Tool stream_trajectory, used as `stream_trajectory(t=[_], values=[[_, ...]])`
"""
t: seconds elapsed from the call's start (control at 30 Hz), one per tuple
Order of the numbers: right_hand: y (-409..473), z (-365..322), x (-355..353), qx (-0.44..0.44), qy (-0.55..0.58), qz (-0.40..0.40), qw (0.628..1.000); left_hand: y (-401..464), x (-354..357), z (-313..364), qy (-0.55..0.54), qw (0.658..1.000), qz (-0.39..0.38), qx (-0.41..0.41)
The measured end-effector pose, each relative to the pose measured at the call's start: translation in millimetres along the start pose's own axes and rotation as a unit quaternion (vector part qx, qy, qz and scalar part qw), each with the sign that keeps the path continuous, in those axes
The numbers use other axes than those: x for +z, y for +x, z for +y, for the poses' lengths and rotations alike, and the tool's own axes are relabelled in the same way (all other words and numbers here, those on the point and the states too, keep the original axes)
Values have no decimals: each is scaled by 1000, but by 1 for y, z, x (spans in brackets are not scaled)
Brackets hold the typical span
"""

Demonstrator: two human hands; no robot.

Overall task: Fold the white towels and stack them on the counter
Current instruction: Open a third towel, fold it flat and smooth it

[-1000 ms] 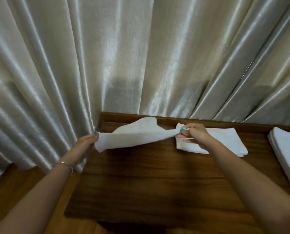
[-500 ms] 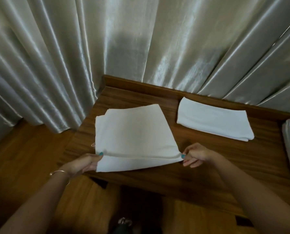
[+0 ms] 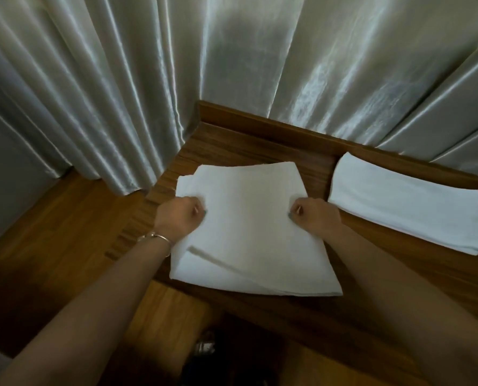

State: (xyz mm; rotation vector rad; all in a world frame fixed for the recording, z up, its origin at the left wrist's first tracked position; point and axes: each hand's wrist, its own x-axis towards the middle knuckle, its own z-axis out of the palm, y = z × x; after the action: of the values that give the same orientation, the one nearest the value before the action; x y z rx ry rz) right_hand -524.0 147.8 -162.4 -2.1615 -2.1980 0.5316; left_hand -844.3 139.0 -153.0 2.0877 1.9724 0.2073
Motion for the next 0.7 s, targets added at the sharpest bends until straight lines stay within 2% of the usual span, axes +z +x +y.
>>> stream_trajectory(t=[0.07,0.17,0.23,0.33,0.4,0.47,0.53,0.6,0.63,0.7], values=[[18,-8,13,-29,-9,14,999,10,15,8,-37,997,27,57],[40,-9,36,-52,-35,-9,998,6,39,15,-54,988,-66,125],[46,-4,51,-62,-18,8,998,-8,49,11,-45,975,-117,186],[42,1,65,-81,-24,56,995,-34,51,-1,10,938,-206,278],[41,1,68,-79,-30,76,994,-48,46,-8,53,899,-278,335],[43,-2,66,-78,-28,97,992,-48,41,-12,78,875,-300,373],[46,-7,64,-75,-36,134,987,-34,41,-16,43,893,-252,370],[54,-17,59,-60,-44,171,982,-9,44,-17,-7,932,-131,339],[60,-22,57,-51,-43,182,981,6,44,-17,-26,950,-79,300],[73,-31,54,-54,-41,162,984,34,48,-15,-42,979,-32,199]])
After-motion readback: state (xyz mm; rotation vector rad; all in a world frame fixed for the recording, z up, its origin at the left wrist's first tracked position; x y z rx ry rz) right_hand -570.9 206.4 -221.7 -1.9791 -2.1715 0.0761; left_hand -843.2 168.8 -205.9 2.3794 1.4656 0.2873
